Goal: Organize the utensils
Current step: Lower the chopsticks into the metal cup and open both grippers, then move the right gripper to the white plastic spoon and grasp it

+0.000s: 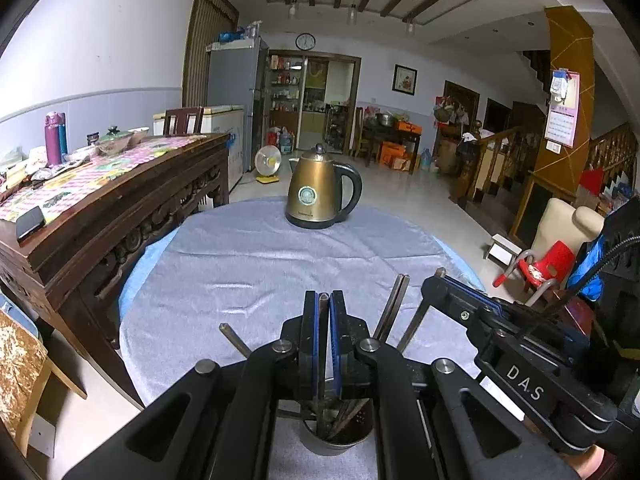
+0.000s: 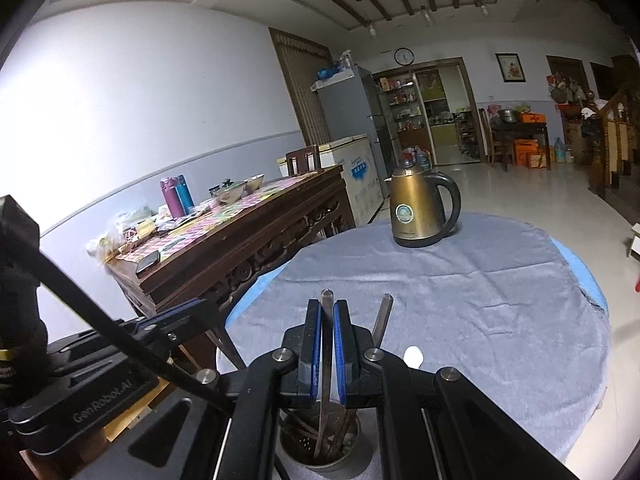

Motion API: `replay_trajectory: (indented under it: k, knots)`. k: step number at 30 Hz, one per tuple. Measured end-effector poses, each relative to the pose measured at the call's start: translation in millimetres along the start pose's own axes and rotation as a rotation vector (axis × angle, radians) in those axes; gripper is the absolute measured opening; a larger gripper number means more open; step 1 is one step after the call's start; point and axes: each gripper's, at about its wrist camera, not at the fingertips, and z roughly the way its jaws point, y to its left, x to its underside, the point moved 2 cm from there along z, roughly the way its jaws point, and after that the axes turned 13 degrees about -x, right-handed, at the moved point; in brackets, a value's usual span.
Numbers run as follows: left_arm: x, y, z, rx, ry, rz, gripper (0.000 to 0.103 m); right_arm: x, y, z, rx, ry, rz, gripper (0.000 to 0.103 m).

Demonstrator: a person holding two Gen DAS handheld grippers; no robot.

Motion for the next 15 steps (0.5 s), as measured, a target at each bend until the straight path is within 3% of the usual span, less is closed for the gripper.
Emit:
replay_trajectory:
  k: [8,9,12,13,15]
  knots:
    - [-0.3,-0.5,9.0,0.001,0.039,0.02,0.006,-0.5,-9.2,13.6,-0.048,0.029,0.021,0.009]
    - [-0.4,0.5,9.3,-0.002,0.038,0.024,0.009,0.5,-10.4,13.8,-0.052,0.032,0.029,0.009]
    - [-1.3,4.4,10.0,-0.016,0.038,0.014,0.04,1.3,-18.5,13.1,-0.064,0.031,0.07,0.009]
    - [-1.8,6.7,9.3,-0.018,0.033,0.005,0.045,0.9,-21.7,12.2,-0.066,0.029,0.081,0.011]
    - [-2.4,9.9,8.6,-0.024,0.025,0.001,0.046,0.0,-31.0,8.4,-0.063,0.018,0.109,0.012]
